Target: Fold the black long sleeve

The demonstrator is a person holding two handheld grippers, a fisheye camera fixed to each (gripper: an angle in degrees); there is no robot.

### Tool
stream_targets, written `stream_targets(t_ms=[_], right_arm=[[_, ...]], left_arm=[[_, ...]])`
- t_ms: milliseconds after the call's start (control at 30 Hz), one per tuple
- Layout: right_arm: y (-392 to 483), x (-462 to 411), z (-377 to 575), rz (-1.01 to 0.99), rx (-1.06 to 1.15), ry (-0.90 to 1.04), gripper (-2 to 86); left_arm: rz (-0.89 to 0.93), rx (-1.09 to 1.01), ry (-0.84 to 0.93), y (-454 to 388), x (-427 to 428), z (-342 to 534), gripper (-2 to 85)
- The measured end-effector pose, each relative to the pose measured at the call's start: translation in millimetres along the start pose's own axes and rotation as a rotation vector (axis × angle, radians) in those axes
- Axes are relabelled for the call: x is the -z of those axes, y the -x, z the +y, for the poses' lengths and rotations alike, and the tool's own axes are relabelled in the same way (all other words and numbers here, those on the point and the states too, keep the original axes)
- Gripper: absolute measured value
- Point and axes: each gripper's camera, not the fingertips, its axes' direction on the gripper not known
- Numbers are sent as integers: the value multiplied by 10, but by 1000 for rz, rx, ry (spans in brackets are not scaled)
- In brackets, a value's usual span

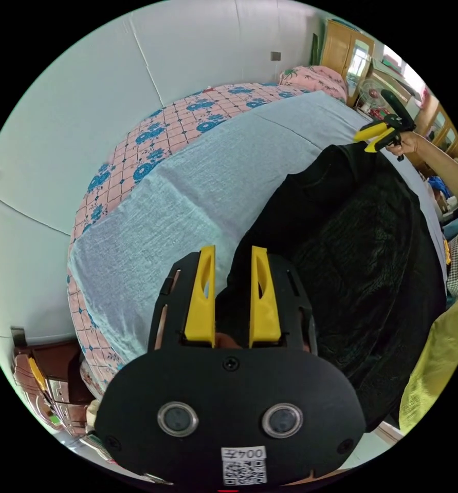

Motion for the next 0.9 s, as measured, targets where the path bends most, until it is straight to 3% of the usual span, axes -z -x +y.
stream_targets(t_ms=[267,400,467,600,700,767,900], right_arm=[[199,-101,-20,-35,17,26,42],[480,60,34,99,53,-60,39],[573,-140,55,164,26,-11,44],[658,-81,93,124,-62,-65,81],[779,150,202,206,-111,-120,100],[1026,426,384,312,-150,-197,103],[1614,652,741,306,-147,-232,102]], left_arm=[[62,52,-23,19,633,94,35],[-45,75,-126,-104,1117,214,30],[-100,103,-96,-163,1128,326,33],[-140,148,-134,-240,1493,341,51],[-136,157,-167,-219,1995,371,56],[-207,265,-244,-157,2559,548,37],[-198,411,-347,-229,3334,1015,14]])
